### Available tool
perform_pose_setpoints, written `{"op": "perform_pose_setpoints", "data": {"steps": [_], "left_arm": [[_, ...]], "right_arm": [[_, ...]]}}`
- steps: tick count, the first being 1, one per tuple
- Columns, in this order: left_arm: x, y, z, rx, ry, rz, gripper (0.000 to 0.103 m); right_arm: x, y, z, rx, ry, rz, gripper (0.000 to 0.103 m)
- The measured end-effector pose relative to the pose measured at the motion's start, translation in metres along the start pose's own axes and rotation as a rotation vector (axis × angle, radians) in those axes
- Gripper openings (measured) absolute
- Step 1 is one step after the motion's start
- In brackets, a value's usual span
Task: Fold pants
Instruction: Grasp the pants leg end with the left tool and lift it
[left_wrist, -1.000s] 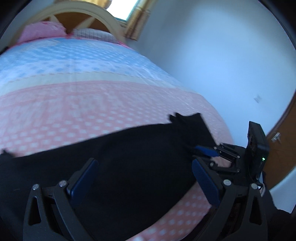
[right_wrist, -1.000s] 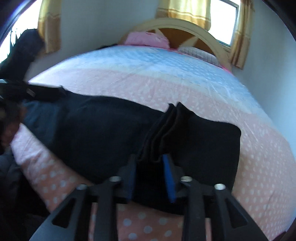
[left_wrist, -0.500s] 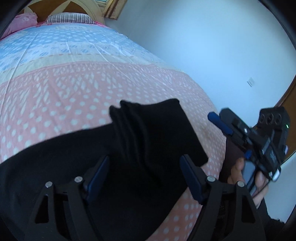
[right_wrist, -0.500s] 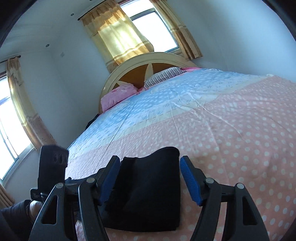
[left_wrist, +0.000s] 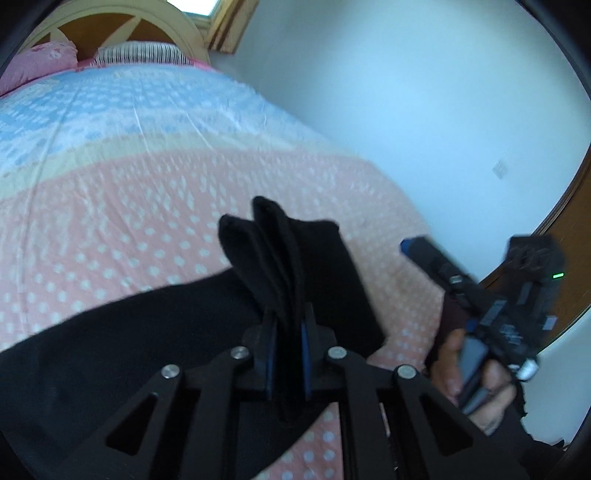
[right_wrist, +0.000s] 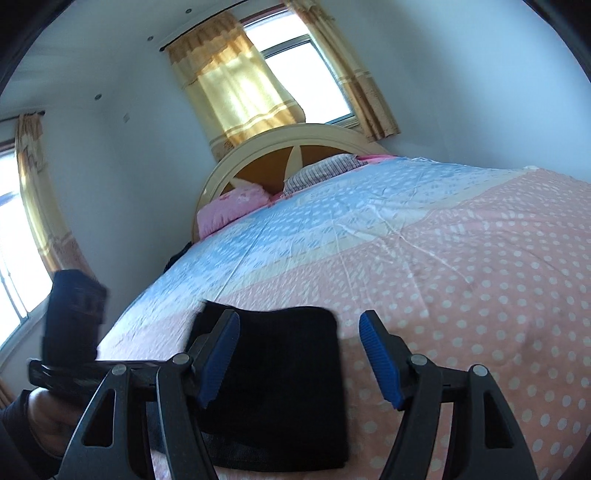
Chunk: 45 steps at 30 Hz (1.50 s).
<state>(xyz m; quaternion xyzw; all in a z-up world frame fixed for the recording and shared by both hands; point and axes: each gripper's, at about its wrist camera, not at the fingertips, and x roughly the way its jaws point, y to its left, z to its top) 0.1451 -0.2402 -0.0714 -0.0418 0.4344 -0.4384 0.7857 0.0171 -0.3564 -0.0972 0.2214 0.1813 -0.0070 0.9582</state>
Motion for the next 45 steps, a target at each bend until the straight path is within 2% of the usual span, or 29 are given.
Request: {"op": "perform_pose_setpoints", "data": {"steps": [5,12,22,28,31,35,37,42,44,45], "left_arm": [[-0.041,0.019,0.003,-0.057,-0.073,-0.011,0.011],[-0.085,0.057,-0.02,-0.159,-0.135,-0.015,0.011],[-0.118,0.106,-0.045,-0.281,-0.211,0.029,0.011],[-0.129,0.135,-0.06,-0.36,-0.228,0.033,0.011],[-0.132,0.148,-0.069,-0.389,-0.232,0.036,0.011],[-0.131,0.16,-0.083,-0.418,-0.22,0.052,0.011],[-0.127,0.167,-0.088,-0.433,-0.215,0.058,0.011],[-0.114,0.18,-0.099,-0.435,-0.182,0.097,0.012],[-0.109,0.182,-0.104,-0.427,-0.17,0.11,0.012],[-0.106,0.184,-0.107,-0.418,-0.161,0.127,0.017]], "right_arm": [[0.003,0.006,-0.003,-0.016,0.016,0.002,0.069],[0.01,0.024,-0.014,-0.077,0.05,0.037,0.069],[0.013,0.054,-0.026,-0.179,0.076,0.109,0.069],[0.01,0.084,-0.039,-0.286,0.089,0.196,0.069],[0.011,0.104,-0.05,-0.357,0.127,0.263,0.069],[0.023,0.124,-0.07,-0.414,0.223,0.329,0.069],[0.03,0.128,-0.076,-0.429,0.265,0.324,0.069],[0.061,0.118,-0.094,-0.413,0.428,0.236,0.069],[0.059,0.118,-0.095,-0.428,0.423,0.236,0.069],[0.059,0.12,-0.096,-0.437,0.424,0.235,0.069]]}}
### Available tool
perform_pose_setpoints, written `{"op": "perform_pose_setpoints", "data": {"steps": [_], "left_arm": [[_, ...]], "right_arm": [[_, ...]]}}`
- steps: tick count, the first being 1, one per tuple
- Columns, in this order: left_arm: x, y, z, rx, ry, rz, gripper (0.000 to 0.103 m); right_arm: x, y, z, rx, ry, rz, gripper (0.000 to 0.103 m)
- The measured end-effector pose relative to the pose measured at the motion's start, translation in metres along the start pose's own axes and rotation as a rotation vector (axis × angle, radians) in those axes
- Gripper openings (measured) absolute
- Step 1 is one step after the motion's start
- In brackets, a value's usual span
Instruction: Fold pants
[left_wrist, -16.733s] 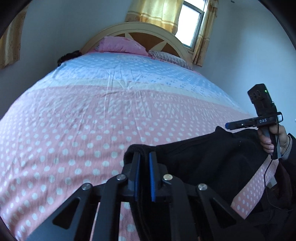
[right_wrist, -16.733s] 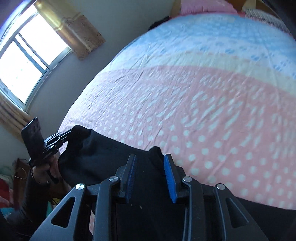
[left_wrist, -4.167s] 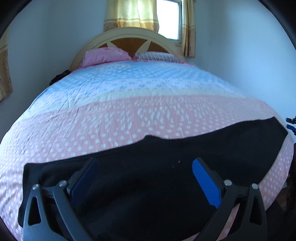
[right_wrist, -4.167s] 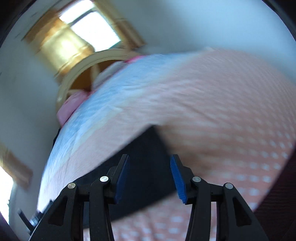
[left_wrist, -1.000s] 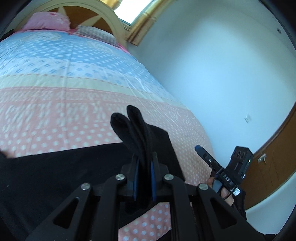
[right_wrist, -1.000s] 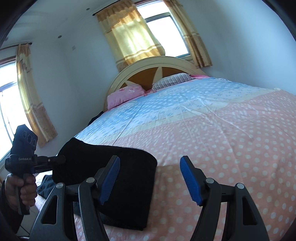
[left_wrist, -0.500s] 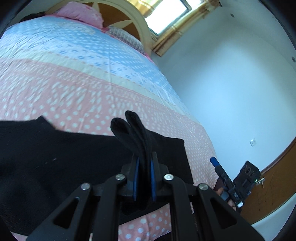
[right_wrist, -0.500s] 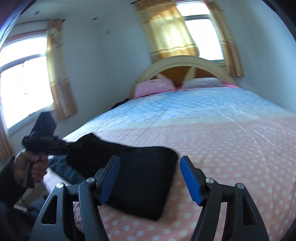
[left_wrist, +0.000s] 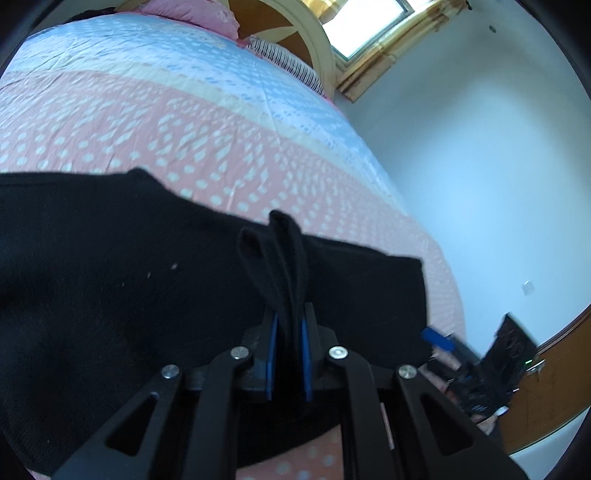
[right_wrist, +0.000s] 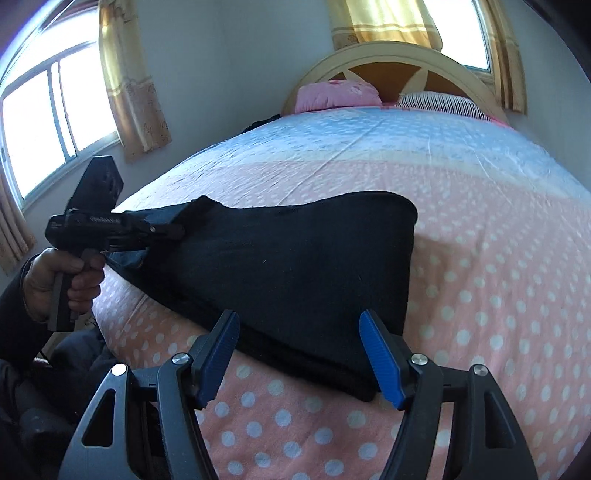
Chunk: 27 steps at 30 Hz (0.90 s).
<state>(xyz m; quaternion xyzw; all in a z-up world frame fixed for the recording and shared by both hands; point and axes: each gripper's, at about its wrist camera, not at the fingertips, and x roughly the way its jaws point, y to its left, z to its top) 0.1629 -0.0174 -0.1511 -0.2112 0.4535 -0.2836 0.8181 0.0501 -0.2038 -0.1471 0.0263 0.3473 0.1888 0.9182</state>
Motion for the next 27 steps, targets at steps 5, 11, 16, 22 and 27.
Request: {"op": "perform_pose_setpoints", "data": {"steps": [5,11,16,22,27], "left_arm": [[-0.009,-0.001,-0.003,0.03,-0.02,0.028,0.026],[-0.026,-0.014,-0.008,0.166,-0.084,0.171,0.057],[-0.02,-0.012,-0.016,0.25,-0.068,0.271,0.058],[-0.027,-0.013,-0.016,0.256,-0.062,0.26,0.059],[-0.057,0.001,-0.017,0.252,-0.095,0.315,0.062]], "right_arm": [[-0.011,0.004,0.013,-0.002,-0.037,0.009,0.069],[-0.001,-0.015,0.061,0.112,-0.102,0.057,0.078],[0.063,-0.045,0.062,0.225,0.064,-0.024,0.078],[0.024,-0.017,0.066,0.194,-0.041,0.021,0.078],[0.022,0.044,0.05,0.025,-0.016,0.154,0.078]]}}
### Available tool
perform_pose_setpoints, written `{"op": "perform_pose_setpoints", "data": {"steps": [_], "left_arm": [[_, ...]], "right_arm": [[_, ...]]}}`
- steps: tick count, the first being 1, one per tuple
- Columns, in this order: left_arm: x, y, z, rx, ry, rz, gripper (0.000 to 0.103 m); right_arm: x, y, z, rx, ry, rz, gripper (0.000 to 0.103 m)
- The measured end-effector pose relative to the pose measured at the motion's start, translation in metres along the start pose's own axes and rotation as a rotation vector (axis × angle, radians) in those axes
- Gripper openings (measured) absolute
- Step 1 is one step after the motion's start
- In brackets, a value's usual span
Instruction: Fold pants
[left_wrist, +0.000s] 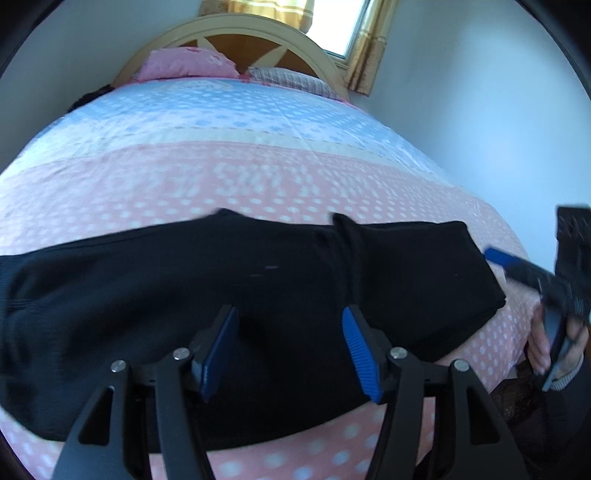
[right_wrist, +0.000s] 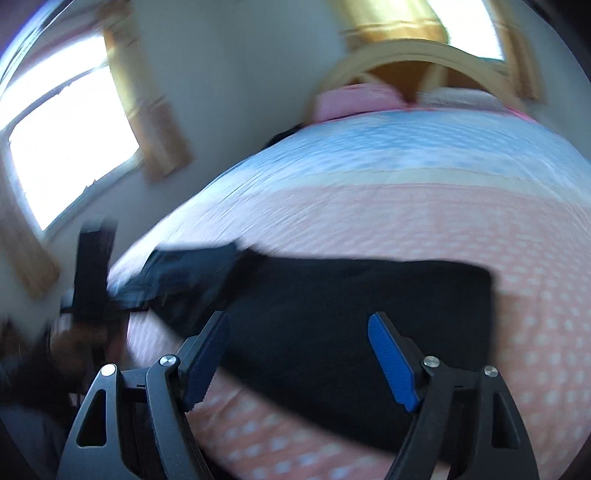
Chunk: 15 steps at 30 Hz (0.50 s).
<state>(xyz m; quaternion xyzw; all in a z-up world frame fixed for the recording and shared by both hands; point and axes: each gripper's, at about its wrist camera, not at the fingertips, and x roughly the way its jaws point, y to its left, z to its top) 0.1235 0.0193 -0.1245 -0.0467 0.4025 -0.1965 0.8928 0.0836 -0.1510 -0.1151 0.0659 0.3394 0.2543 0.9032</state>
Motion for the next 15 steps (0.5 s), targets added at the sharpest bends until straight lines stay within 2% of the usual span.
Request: {"op": "perform_pose_setpoints", "data": {"steps": [2,4,6,7,9,12,15], "left_arm": [[-0.011,0.016,-0.001,-0.002,-0.012,0.037,0.062],[-0.022,0.036,-0.004,-0.009,-0.019,0.092,0.062],[-0.037,0.063,-0.008,-0.033,-0.024,0.155,0.063],[-0.042,0.075,-0.011,-0.046,-0.029,0.18,0.063],[-0.056,0.104,-0.016,-0.09,-0.043,0.238,0.063],[-0.074,0.151,-0.021,-0.194,-0.08,0.311,0.063],[-0.08,0.182,-0.028,-0.286,-0.113,0.338,0.063]], "right_arm": [[0.019,0.026,-0.015,-0.094,0.077,0.036,0.078],[0.042,0.041,-0.033,-0.167,0.204,0.01,0.078],[0.041,0.055,-0.038,-0.259,0.212,-0.022,0.079],[0.039,0.057,-0.037,-0.26,0.222,-0.003,0.078],[0.031,0.059,-0.027,-0.203,0.176,0.084,0.078],[0.037,0.07,-0.009,-0.202,0.113,0.077,0.078],[0.055,0.082,0.007,-0.209,0.079,0.07,0.078]]}}
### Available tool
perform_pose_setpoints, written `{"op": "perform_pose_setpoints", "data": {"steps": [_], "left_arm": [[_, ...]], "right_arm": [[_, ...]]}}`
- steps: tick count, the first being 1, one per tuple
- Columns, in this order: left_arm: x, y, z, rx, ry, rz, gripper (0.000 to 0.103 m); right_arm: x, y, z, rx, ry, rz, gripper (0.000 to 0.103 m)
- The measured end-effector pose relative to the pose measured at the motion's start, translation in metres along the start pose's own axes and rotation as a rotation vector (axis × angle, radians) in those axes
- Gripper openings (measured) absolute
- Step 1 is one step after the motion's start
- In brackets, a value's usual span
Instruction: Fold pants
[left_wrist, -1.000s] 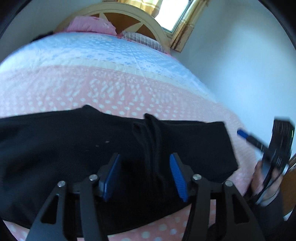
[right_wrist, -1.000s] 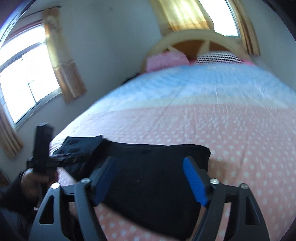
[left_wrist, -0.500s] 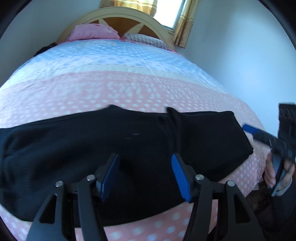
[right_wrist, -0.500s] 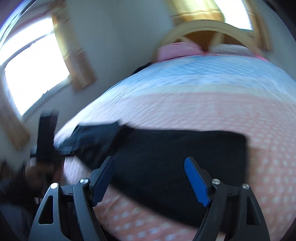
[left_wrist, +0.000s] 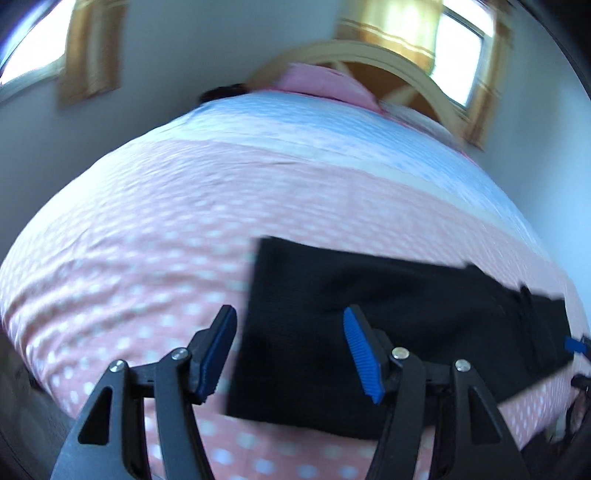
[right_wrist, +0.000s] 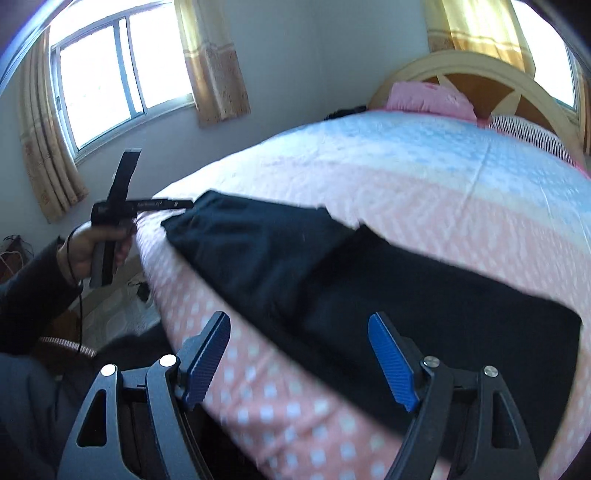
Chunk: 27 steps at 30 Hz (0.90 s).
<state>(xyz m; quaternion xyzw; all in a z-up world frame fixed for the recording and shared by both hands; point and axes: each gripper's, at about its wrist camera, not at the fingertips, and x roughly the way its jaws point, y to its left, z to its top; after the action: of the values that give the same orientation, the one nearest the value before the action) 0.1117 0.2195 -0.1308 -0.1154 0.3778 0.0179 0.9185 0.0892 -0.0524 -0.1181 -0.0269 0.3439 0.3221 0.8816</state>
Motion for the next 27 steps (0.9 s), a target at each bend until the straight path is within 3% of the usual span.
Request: {"op": "perform_pose_setpoints", "data": {"steps": [3,5,9,12,15,18,22,27], "left_arm": [[0.01,0.015,-0.006,-0.029,0.011,0.007,0.063],[0.016,0.02,-0.011,-0.048,0.022,-0.01,0.063],[0.016,0.01,-0.011,-0.011,0.009,-0.038,0.064],[0.019,0.003,-0.015,-0.005,0.015,-0.066,0.064],[0.021,-0.006,-0.012,0.04,0.014,-0.04,0.064],[0.021,0.0,-0.012,0.016,0.017,-0.068,0.063],[0.02,0.005,-0.013,0.007,0.022,-0.094,0.062],[0.017,0.01,-0.007,-0.006,0.03,-0.092,0.058]], "right_arm": [[0.028,-0.006,0.006,0.054,0.021,0.015,0.078],[0.05,-0.006,-0.004,0.09,0.129,0.06,0.079],[0.041,0.013,-0.013,-0.001,0.143,0.035,0.079],[0.015,0.009,-0.012,0.042,0.067,0.114,0.078],[-0.004,0.003,-0.011,0.069,-0.024,0.094,0.078],[-0.022,-0.013,-0.009,0.131,-0.11,0.084,0.078],[-0.032,-0.026,-0.005,0.194,-0.159,0.077,0.078],[-0.03,-0.032,-0.011,0.22,-0.158,0.059,0.078]]}}
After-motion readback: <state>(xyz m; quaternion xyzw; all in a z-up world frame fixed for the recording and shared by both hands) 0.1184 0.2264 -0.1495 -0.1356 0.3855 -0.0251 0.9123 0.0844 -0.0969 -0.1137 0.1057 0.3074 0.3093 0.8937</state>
